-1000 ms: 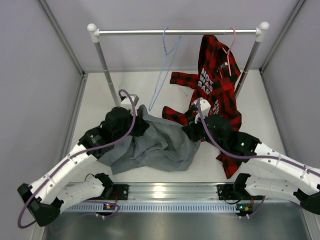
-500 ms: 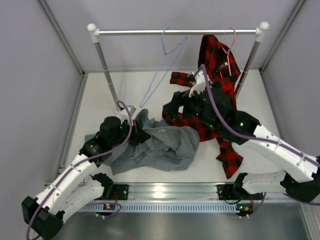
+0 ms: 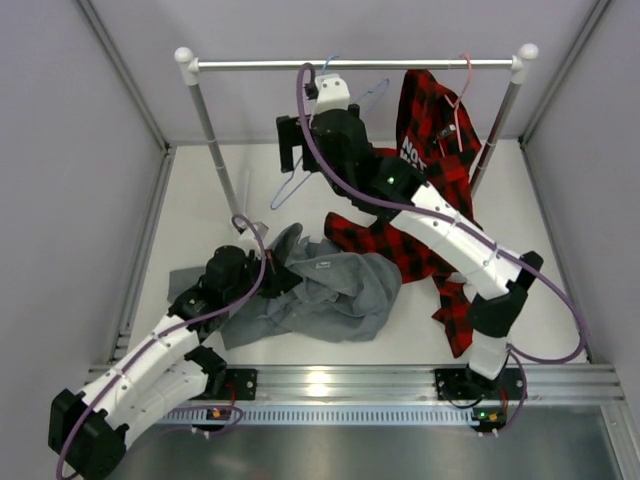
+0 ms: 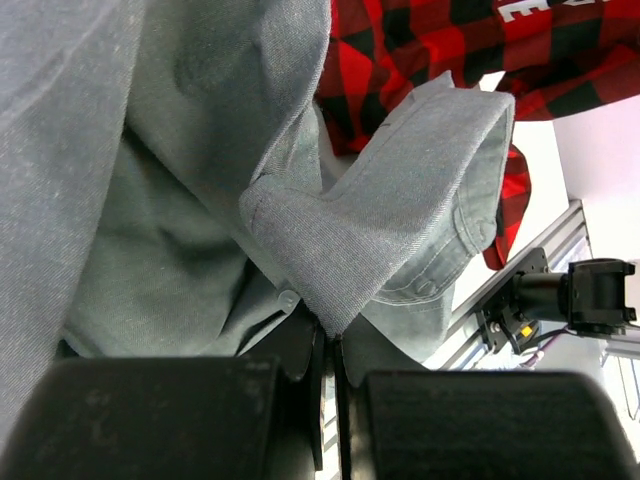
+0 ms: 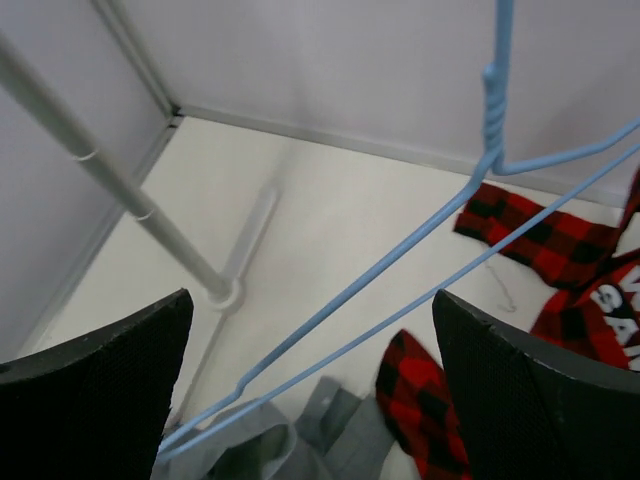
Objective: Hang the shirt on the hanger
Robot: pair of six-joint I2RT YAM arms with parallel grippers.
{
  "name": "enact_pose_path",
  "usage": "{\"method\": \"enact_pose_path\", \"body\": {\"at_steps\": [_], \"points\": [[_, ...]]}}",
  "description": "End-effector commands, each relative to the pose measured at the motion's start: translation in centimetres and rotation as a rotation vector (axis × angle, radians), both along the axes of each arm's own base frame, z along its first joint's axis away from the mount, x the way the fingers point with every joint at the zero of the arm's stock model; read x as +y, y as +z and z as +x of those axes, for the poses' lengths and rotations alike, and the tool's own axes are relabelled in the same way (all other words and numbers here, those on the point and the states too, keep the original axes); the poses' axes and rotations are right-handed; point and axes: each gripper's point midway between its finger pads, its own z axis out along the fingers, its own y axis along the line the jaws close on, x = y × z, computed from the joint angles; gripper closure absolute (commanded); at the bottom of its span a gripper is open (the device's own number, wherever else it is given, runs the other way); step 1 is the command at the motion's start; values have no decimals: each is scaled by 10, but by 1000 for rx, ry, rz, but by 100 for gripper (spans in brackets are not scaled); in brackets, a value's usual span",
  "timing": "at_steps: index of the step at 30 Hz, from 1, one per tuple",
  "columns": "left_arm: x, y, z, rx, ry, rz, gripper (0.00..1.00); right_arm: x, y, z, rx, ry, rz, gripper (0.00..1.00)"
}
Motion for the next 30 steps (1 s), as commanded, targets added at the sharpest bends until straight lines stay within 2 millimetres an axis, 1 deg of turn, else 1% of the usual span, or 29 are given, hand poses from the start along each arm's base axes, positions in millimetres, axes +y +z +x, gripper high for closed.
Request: {"method": "enact_pose_path", "body": {"at_steps": [1, 3, 4, 5, 6, 8, 9, 10, 11, 12, 13, 14, 15, 16, 17, 18, 19, 20, 21, 23, 24, 25, 26, 27, 28, 29, 30], "points": [[1, 14, 8, -62, 26, -27, 100, -40, 5, 19, -39, -179, -137, 0], [3, 17, 8, -80, 33, -19, 100, -48, -3, 15, -19, -200, -150, 2], [5, 17, 7, -80, 34, -14, 100, -54, -8, 12, -9, -204, -160, 6], [5, 20, 8, -87, 38, -15, 100, -57, -9, 10, -4, -206, -161, 9], [5, 22, 8, -89, 37, -15, 100, -59, -17, 10, 6, -208, -179, 14], [4, 24, 7, -92, 30, -20, 100, -66, -16, 9, 13, -201, -170, 23], [4, 24, 7, -92, 26, -22, 100, -68, -22, 9, 24, -195, -179, 23], [4, 24, 6, -92, 26, -23, 100, -74, -15, 5, 21, -193, -162, 24], [4, 25, 7, -93, 26, -24, 100, -77, -16, 3, 24, -191, -159, 24], [4, 25, 7, -95, 28, -24, 100, -77, -23, 1, 38, -171, -172, 25], [4, 25, 7, -96, 31, -23, 100, -84, -19, -2, 38, -164, -161, 26], [4, 24, 7, -91, 30, -23, 100, -85, -21, -3, 46, -152, -155, 26], [3, 24, 7, -87, 28, -24, 100, -84, -31, -6, 68, -126, -164, 27], [3, 23, 7, -83, 28, -23, 100, -91, -30, -6, 71, -124, -158, 29], [2, 22, 6, -78, 23, -24, 100, -94, -33, -6, 78, -114, -165, 29], [2, 23, 6, -77, 19, -26, 100, -95, -42, -6, 95, -103, -178, 30], [1, 24, 6, -78, 18, -27, 100, -102, -41, -7, 97, -109, -172, 34], [1, 24, 6, -78, 17, -30, 100, -103, -43, -8, 101, -95, -176, 35], [1, 25, 5, -82, 17, -32, 100, -104, -50, -9, 114, -88, -189, 36], [1, 26, 4, -84, 13, -35, 100, -105, -51, -12, 111, -77, -197, 50], [1, 27, 5, -86, 14, -35, 100, -107, -55, -11, 115, -85, -208, 54], [1, 26, 5, -85, 13, -32, 100, -111, -55, -11, 112, -94, -213, 66], [1, 26, 5, -85, 10, -30, 100, -113, -57, -12, 109, -97, -221, 70], [1, 25, 5, -84, 9, -29, 100, -114, -57, -12, 105, -99, -221, 72], [1, 25, 5, -83, 9, -30, 100, -114, -57, -12, 101, -98, -219, 78], [1, 24, 4, -80, 6, -29, 100, -113, -55, -12, 94, -91, -213, 81], [1, 24, 4, -80, 6, -29, 100, -114, -57, -13, 93, -89, -215, 82]]}}
